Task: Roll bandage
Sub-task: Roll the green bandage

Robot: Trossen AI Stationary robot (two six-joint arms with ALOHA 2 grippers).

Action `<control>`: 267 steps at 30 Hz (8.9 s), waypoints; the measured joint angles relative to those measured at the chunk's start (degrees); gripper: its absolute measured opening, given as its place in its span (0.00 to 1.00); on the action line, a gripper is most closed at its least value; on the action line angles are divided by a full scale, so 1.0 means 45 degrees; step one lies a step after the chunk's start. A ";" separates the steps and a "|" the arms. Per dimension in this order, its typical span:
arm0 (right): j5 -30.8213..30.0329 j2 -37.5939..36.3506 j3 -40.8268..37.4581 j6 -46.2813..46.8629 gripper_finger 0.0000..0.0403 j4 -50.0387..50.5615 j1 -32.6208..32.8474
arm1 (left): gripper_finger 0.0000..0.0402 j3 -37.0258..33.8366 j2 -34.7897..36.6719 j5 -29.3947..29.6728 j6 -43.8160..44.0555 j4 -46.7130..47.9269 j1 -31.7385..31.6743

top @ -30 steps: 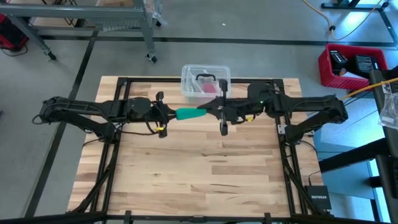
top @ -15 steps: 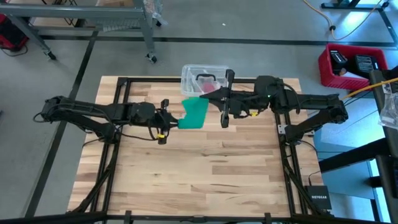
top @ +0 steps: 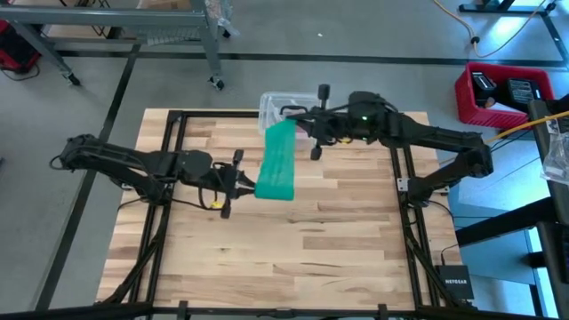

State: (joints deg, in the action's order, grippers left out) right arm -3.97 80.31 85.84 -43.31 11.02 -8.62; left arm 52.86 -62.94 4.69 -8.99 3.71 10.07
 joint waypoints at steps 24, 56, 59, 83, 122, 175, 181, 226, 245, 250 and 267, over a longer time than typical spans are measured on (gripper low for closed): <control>0.2372 0.1284 -0.0005 0.4111 0.01 0.1304 -0.1414 | 0.03 0.3016 0.1824 0.3599 -0.4059 -0.0099 0.0464; 0.3386 0.1140 -0.0027 0.7244 0.01 0.1820 0.0604 | 0.03 0.2880 0.1515 0.6368 -0.8263 -0.0277 -0.1430; 0.2637 0.0968 -0.0029 0.7237 0.01 0.1737 0.1035 | 0.03 0.2592 0.1515 0.6639 -0.9008 -0.0656 -0.1684; 0.0444 0.2548 -0.0024 0.7197 0.28 0.1437 0.0680 | 0.03 0.2055 0.0996 0.6654 -0.9339 -0.1256 -0.1400; 0.4184 0.1113 -0.3633 0.6754 0.54 -0.2615 -0.1424 | 0.03 0.2055 0.0996 0.5576 -0.7635 -0.0924 -0.1399; 0.0417 -0.0655 -0.0598 0.6107 0.01 -0.0086 0.4507 | 0.03 0.2055 -0.0795 0.5912 -0.8618 -0.0256 -0.1842; -0.0834 -0.0649 0.0121 0.5578 0.01 -0.0088 0.4497 | 0.03 0.2060 -0.1440 0.5926 -0.8673 -0.0306 -0.1232; 0.1227 0.1123 -0.1534 1.0964 0.36 0.2598 -0.0360 | 0.03 0.2035 -0.2565 0.6115 -0.9383 -0.0351 0.1371; 0.0429 0.0708 -0.0468 0.9808 0.64 0.3162 -0.0360 | 0.03 0.2055 -0.2560 0.4869 -0.2572 0.1740 0.0062; -0.0503 0.0125 0.0194 0.8473 0.64 0.5607 -0.0348 | 0.03 0.2055 -0.2418 0.4789 -0.2177 0.1671 -0.0033; 0.1959 -0.3278 -0.9885 0.9113 0.64 -0.8870 -0.0341 | 0.03 0.2060 -0.1151 0.1692 -0.1305 -0.1069 -0.2035</control>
State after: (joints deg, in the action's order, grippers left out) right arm 4.84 65.55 41.36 -2.30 -28.90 -10.15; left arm 62.13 -68.12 12.30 -14.87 -1.11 0.91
